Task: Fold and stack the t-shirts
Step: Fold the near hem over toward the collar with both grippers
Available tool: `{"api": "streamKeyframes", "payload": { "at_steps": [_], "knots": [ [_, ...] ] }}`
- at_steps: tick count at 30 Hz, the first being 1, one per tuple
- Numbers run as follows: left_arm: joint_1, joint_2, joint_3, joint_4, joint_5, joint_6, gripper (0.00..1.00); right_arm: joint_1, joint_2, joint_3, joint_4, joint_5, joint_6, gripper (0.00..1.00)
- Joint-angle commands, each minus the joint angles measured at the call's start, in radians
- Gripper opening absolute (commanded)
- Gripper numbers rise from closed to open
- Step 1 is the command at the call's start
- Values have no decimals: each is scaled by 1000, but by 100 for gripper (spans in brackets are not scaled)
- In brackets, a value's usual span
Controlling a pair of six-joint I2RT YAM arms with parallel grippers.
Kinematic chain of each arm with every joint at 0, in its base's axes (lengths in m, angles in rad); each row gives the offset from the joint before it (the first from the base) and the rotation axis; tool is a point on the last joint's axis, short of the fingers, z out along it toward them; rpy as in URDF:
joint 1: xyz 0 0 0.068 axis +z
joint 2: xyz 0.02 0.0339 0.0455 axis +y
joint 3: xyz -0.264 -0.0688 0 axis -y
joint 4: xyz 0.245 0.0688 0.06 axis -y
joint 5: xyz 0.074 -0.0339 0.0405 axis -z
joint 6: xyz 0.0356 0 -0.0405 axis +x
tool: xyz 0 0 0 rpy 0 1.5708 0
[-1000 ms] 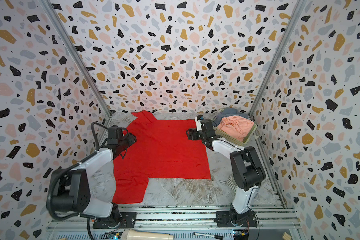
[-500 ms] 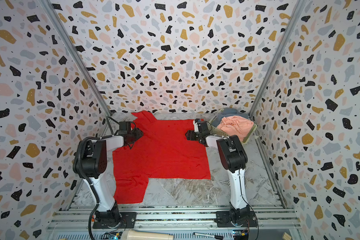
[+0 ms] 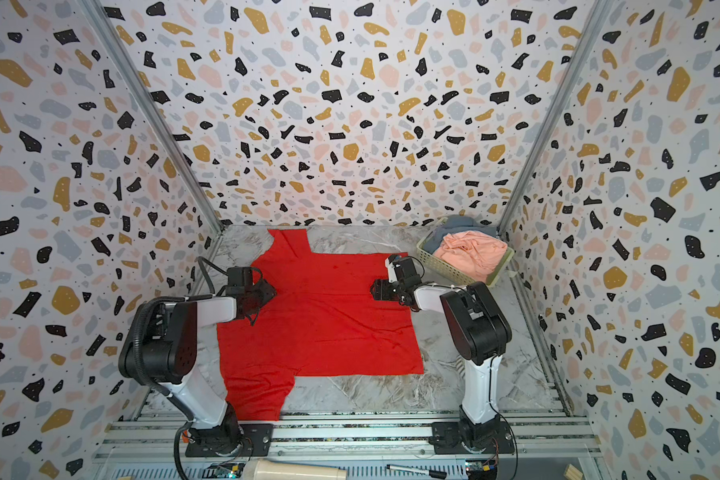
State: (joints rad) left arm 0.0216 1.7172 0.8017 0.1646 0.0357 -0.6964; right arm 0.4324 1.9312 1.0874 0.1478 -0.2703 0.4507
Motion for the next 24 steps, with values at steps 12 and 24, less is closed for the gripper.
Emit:
{"api": "streamKeyframes", "payload": {
  "at_steps": [12, 24],
  "knots": [
    [9, 290, 648, -239, -25, 294, 61, -39, 66, 358, -84, 244, -136, 82],
    [18, 651, 1076, -269, 42, 363, 61, -97, 246, 501, 40, 222, -193, 89]
  ]
}}
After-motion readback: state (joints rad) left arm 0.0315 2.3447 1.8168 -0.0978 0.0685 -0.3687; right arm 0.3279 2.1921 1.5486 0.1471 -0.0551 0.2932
